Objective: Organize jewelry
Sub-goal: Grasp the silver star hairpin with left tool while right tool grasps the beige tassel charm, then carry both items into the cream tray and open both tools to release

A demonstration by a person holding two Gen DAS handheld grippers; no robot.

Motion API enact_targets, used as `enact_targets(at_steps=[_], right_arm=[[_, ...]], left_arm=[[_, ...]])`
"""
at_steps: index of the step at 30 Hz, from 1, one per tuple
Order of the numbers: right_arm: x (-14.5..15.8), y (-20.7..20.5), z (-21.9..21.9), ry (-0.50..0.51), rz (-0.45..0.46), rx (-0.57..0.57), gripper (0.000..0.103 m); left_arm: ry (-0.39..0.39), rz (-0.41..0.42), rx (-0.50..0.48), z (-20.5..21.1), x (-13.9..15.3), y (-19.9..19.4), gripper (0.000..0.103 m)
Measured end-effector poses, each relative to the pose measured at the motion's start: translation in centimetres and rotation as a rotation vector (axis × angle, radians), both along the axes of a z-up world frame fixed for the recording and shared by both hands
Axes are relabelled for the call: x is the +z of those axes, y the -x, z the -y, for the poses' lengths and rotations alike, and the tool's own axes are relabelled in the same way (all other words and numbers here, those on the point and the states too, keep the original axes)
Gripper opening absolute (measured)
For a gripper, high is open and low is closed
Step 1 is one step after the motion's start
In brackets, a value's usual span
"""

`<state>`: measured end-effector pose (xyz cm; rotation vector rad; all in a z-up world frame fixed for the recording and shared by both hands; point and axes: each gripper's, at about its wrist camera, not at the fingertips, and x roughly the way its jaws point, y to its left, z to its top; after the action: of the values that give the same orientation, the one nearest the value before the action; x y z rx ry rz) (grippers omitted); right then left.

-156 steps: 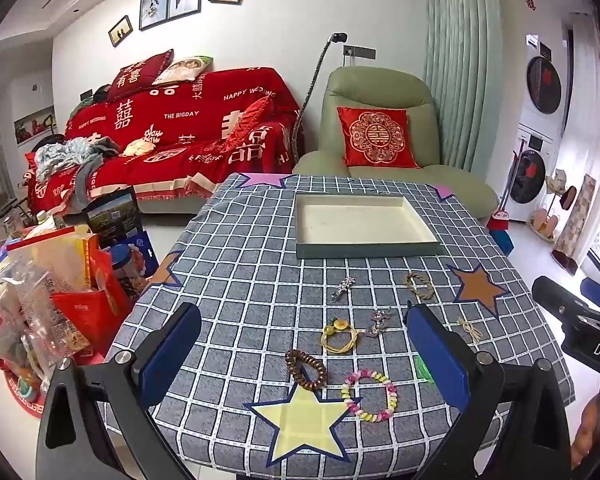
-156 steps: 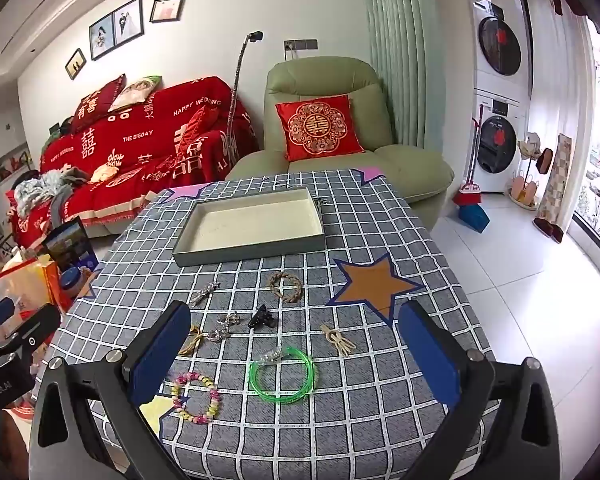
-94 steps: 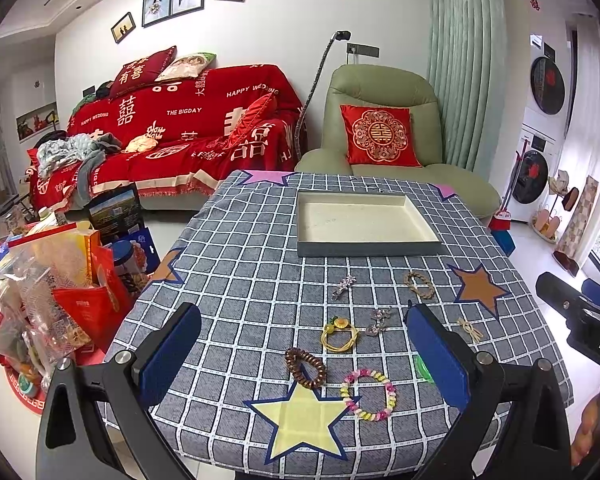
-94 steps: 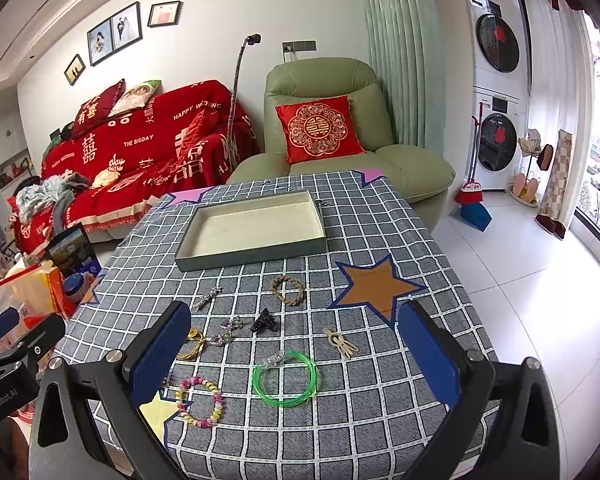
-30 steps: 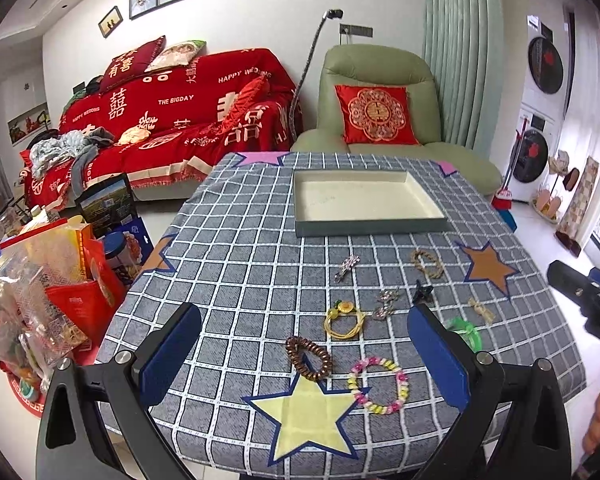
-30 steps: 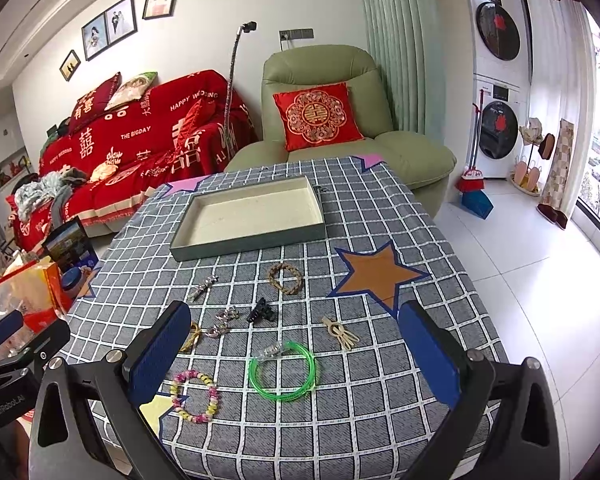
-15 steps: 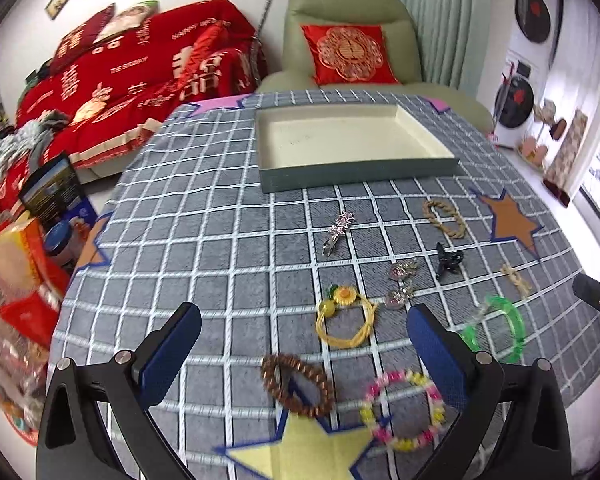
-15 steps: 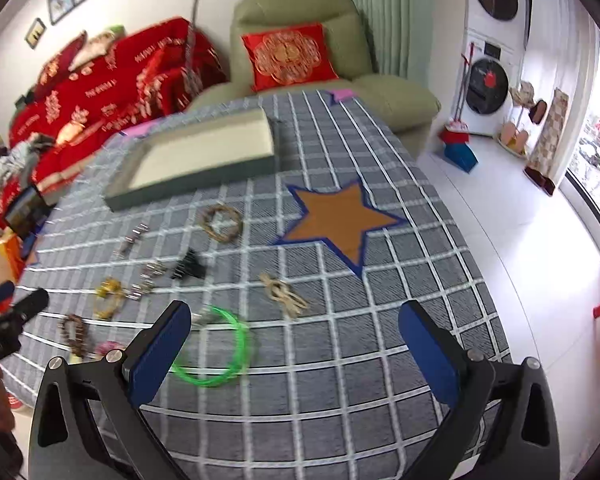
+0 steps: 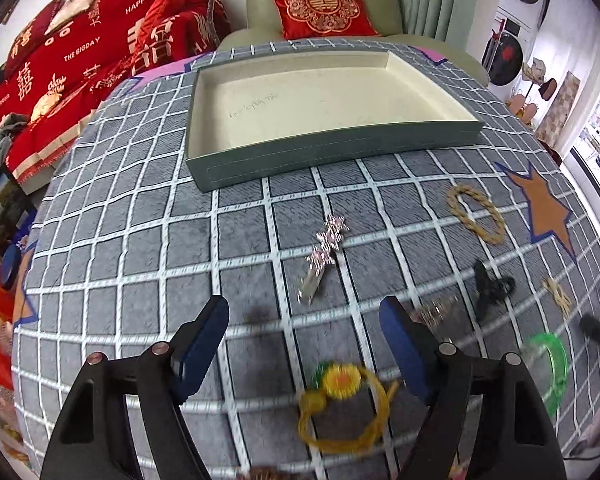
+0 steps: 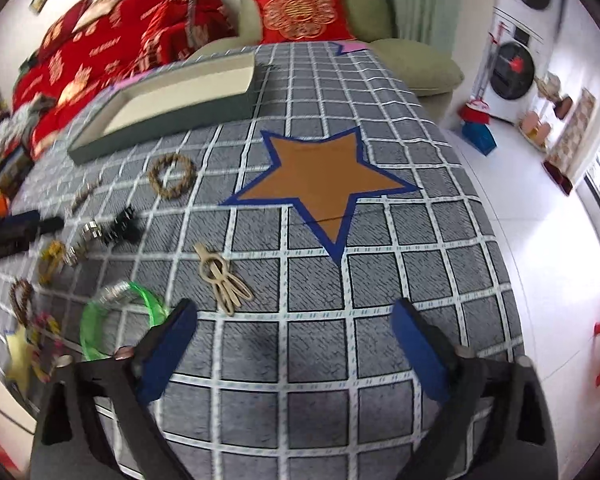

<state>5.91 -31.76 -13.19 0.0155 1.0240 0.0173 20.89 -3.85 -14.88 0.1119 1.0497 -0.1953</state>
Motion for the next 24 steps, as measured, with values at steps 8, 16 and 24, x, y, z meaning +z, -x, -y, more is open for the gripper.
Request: enact_targets(at_steps=[8,16,24], right_arm=[[-1.3,-1.7,-2.0,0.024,-0.016,0.122,0.076],[-1.2,-3.7,-4.3,0.023,-0.014,0.194,0.055],[-0.9,-4.4,-5.7,0.022,-0.037,0.213,0.021]], left_arm=[[-0.008,-0.027,-0.027,1.1,-1.0,-1.9,0.083],[0.001,-0.023,-0.041,1.6,-1.0,-2.5,0.077],[0.018,0.002,-0.082,2.1,-0.5,-1.9,0.029]])
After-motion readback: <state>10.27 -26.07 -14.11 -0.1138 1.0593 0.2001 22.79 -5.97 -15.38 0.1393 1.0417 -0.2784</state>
